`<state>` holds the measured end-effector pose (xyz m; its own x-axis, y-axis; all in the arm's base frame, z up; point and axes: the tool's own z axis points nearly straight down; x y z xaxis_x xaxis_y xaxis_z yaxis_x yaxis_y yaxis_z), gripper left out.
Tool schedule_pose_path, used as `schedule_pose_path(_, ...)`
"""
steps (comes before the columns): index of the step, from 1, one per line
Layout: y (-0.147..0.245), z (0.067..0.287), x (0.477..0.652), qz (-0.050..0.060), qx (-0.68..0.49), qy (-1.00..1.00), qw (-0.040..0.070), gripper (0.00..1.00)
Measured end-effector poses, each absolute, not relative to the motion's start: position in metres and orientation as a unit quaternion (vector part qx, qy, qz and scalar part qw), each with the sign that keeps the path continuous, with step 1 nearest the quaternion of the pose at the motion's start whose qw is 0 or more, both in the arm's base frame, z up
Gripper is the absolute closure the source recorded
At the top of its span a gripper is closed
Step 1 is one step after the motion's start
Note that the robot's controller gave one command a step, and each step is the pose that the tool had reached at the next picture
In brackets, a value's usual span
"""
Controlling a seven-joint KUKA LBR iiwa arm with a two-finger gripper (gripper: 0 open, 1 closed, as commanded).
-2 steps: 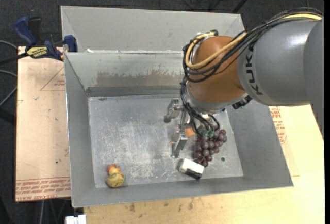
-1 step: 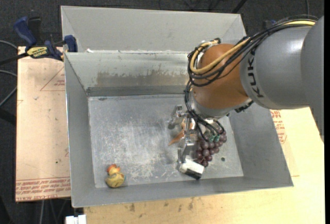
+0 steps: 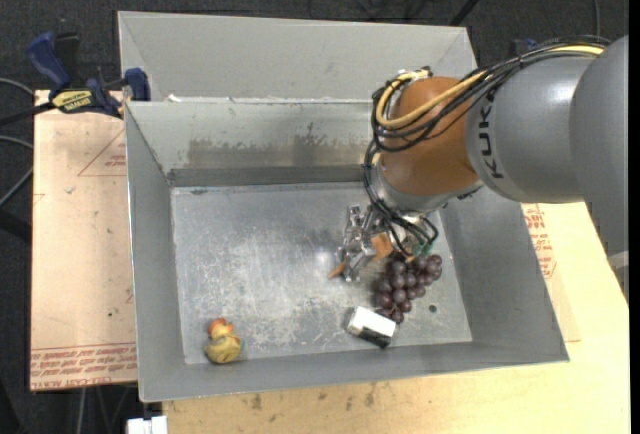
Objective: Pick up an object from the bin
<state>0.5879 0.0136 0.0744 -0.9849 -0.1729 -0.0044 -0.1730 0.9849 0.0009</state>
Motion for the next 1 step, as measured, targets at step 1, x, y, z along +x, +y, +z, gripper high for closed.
schedule_pose_path(1,0.0136,0.0744,0.5879,0.001,-0.087,0.996,0.002,1.0)
